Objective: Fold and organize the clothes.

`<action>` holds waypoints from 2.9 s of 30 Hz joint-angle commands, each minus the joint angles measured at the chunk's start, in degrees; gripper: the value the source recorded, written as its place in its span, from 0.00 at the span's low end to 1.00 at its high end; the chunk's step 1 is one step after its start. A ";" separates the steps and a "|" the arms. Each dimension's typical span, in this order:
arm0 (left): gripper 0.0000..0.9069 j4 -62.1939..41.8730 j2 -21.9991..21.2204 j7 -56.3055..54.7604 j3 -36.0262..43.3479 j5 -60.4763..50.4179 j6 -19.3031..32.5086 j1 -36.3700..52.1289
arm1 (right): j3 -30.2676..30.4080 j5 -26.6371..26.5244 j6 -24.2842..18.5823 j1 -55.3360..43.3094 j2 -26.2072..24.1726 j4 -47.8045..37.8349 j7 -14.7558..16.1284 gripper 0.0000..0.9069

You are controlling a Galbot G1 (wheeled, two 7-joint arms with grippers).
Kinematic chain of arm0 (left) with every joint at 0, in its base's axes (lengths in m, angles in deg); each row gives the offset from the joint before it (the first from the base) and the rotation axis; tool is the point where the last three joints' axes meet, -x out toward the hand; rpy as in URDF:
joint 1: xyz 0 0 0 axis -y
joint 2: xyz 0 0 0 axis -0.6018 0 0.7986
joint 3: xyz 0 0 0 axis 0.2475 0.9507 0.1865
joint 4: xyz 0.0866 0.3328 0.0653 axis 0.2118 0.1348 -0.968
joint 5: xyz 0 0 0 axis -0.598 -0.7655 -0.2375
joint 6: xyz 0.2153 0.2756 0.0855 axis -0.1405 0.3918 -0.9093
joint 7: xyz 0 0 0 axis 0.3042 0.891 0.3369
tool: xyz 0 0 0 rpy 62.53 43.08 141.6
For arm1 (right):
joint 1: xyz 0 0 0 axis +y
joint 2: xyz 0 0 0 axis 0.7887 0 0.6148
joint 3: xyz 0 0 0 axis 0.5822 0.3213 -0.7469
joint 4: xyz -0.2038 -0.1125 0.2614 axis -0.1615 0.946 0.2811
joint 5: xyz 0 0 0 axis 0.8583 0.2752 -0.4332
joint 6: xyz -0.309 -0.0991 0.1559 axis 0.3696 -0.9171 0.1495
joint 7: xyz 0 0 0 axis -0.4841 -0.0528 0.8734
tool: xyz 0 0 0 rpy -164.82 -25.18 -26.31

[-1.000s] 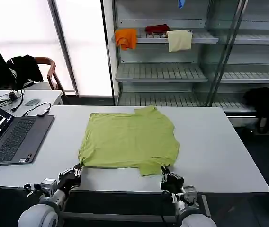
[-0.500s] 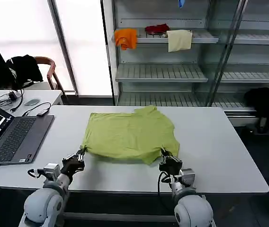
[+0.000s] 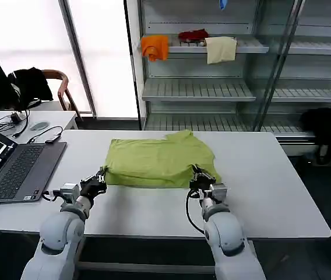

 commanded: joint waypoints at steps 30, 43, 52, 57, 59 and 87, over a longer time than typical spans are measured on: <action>1.00 -2.49 1.85 1.17 0.13 -2.48 -0.35 -0.42 | -4.09 -2.23 1.46 0.42 -5.75 -1.99 3.41 1.00; 1.00 -4.53 1.55 1.10 0.01 -4.12 -0.29 -1.52 | -6.18 -3.23 1.20 4.55 -7.72 -1.39 1.90 0.98; 0.83 -6.75 1.21 1.23 0.56 -4.56 -0.26 -0.31 | -6.24 -2.98 0.83 4.91 -7.27 -2.91 1.61 0.09; 0.04 -7.30 1.21 1.42 0.70 -5.01 -0.28 -0.15 | -6.10 -3.02 0.83 4.79 -7.25 -3.41 1.72 0.00; 0.02 -7.43 1.28 1.59 0.68 -5.03 -0.28 -0.22 | -6.07 -3.12 0.82 4.80 -7.20 -3.37 1.76 0.00; 0.00 5.36 4.67 4.02 -3.62 -6.06 -0.40 -10.54 | -5.04 -7.37 3.16 15.46 -11.48 13.98 2.05 0.00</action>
